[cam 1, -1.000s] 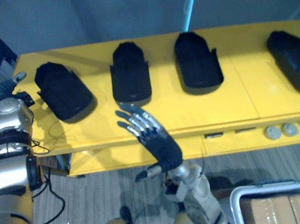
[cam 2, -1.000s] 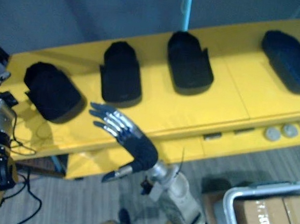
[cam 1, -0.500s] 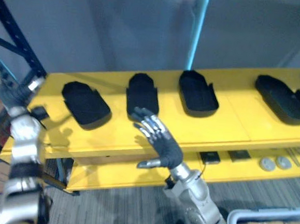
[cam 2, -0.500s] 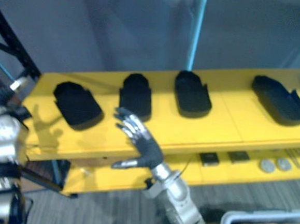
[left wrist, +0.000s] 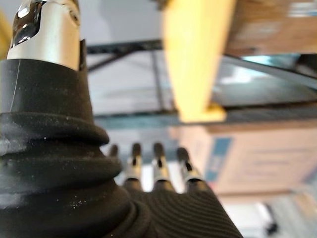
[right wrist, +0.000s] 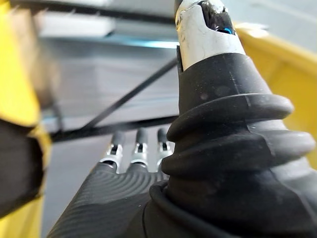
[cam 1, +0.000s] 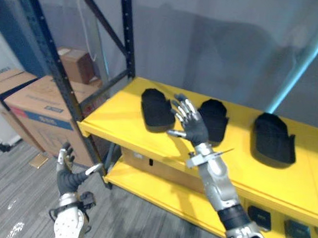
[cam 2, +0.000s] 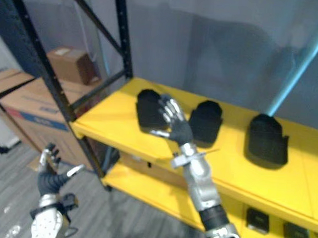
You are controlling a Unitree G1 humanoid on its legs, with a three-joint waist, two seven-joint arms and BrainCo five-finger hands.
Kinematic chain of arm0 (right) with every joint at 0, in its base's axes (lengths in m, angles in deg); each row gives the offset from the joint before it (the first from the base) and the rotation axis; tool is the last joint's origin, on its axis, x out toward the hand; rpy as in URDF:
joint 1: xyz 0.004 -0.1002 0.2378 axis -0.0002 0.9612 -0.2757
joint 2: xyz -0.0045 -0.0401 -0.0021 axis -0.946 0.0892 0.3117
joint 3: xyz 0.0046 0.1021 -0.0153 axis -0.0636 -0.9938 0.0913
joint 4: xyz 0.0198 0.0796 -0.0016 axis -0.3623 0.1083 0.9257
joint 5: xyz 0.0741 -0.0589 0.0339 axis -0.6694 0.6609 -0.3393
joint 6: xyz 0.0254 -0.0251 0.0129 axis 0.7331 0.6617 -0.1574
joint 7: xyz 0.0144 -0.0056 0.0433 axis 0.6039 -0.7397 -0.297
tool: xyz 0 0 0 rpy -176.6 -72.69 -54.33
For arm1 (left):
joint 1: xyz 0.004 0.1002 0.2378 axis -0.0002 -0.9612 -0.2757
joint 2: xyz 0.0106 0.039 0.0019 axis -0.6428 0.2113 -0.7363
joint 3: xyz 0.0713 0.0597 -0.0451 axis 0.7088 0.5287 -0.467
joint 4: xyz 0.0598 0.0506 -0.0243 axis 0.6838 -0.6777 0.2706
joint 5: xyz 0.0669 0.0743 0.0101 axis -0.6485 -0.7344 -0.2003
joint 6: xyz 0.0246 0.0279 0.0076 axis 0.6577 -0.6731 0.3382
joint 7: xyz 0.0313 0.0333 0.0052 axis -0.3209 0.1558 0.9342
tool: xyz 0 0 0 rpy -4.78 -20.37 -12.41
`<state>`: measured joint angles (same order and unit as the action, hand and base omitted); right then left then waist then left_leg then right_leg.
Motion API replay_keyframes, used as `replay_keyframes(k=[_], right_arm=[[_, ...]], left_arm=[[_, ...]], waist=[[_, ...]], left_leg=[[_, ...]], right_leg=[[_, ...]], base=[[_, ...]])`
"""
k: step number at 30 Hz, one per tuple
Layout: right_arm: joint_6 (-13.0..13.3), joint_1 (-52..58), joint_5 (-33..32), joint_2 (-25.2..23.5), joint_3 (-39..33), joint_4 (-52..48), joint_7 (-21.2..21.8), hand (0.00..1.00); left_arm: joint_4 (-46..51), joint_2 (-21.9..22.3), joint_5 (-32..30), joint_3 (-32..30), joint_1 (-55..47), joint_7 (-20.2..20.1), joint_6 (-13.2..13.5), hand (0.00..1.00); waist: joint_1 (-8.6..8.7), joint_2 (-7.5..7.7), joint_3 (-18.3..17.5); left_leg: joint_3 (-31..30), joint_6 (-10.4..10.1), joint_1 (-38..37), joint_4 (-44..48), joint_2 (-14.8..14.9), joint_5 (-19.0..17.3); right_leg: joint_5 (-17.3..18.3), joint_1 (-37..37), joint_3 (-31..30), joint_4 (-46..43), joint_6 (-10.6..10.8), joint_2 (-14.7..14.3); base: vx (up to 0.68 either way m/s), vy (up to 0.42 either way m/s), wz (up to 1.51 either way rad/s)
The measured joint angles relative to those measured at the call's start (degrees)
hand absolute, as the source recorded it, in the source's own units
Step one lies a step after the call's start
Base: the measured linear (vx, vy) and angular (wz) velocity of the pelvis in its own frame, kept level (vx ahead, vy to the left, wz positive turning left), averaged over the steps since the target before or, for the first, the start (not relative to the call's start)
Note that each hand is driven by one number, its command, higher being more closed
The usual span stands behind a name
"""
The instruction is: Walk over and take plastic housings, then place them on the shelf
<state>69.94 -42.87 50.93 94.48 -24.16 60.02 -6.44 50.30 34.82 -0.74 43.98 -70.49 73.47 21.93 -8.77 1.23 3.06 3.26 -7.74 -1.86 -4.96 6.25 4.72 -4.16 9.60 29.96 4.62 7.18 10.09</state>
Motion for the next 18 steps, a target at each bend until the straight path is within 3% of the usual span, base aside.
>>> replay_keyframes(k=[5, 10, 18], right_arm=[[-1.4, -6.8, 7.7, -0.4, -0.9, 10.4, -6.8, 0.0], [-1.7, -12.2, 17.3, -0.2, -4.1, 17.5, -15.8, 0.0], [-1.7, -16.0, 23.5, 0.4, -5.5, 19.4, -21.9, 0.0]], left_arm=[[-8.5, -0.8, -2.5, 4.6, -0.9, -2.8, 2.2, 0.0], [-15.9, -0.6, -4.5, 11.5, -0.7, -5.8, 2.5, 0.0], [-20.2, -0.7, -2.1, 12.8, 1.0, -7.4, 3.5, 0.0]], waist=[[-0.93, -0.06, 2.1], [-1.7, -0.85, 3.5], [-2.02, -2.11, 5.9]], left_leg=[[-0.9, 0.0, 0.2, 0.0, 0.1, 0.2], [-1.1, 0.0, 0.7, 0.3, 0.5, 0.5], [0.4, 0.1, -0.1, 0.3, 1.1, 0.6]], right_leg=[[-0.2, 0.5, 1.0, 0.0, 0.2, -0.1], [-0.3, 0.1, 1.2, 0.0, 0.3, -0.2], [-0.3, 0.1, -0.2, 0.0, 0.3, -0.4]], base=[[0.0, -0.001, 0.09], [0.0, -0.003, 0.03], [-0.01, -0.002, -0.08]])
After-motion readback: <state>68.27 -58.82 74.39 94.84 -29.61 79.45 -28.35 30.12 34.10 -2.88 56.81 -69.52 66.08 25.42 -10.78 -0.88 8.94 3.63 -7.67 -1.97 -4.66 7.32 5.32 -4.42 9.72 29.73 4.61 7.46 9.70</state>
